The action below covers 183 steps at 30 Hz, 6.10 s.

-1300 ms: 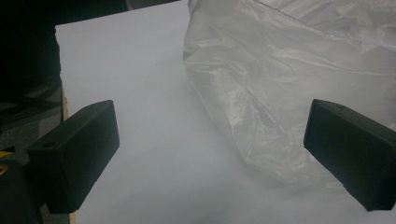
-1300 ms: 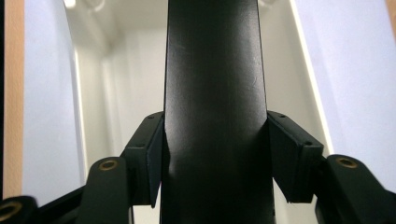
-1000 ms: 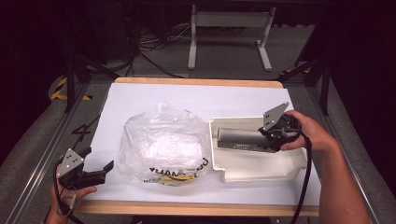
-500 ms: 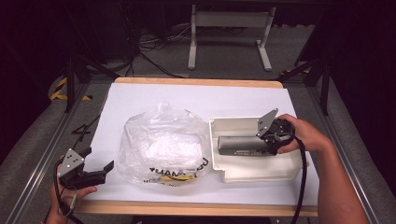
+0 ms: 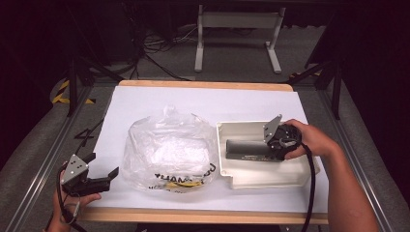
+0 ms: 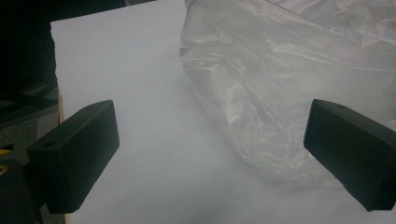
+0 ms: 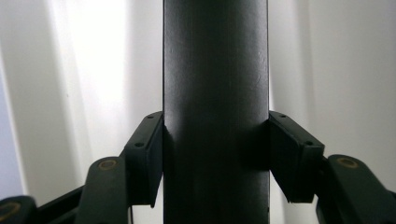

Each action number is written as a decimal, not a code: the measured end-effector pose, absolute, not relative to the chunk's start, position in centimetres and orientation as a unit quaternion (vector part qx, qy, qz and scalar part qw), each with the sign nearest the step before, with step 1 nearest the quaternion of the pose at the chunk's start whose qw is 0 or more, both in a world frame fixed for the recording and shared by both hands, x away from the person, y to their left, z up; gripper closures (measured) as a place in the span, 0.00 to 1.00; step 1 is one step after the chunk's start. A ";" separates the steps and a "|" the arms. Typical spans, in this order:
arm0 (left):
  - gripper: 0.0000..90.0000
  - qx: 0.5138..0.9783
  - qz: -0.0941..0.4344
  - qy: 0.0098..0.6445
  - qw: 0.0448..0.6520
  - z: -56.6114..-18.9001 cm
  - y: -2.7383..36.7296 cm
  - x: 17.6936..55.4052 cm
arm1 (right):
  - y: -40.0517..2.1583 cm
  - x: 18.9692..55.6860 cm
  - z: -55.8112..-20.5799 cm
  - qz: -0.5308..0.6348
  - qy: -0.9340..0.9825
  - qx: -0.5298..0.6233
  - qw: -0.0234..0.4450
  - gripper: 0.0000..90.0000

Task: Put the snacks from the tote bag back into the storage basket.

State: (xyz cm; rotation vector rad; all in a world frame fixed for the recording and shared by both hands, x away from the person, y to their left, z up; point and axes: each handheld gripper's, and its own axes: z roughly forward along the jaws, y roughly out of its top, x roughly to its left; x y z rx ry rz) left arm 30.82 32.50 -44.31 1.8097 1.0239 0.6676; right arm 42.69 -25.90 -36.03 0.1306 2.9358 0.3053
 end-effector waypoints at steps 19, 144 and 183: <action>0.05 0.739 0.268 0.415 0.458 -44.4 32.4 30.9 | -27.0 42.8 -36.5 0.065 0.991 0.058 0.100 0.46; 0.04 0.734 0.268 0.419 0.462 -44.3 32.7 31.0 | -37.4 30.9 -37.8 0.345 0.805 0.358 0.324 0.05; 0.04 0.735 0.261 0.406 0.476 -44.5 32.6 32.1 | -39.5 27.0 -43.5 0.420 0.730 0.403 0.359 0.03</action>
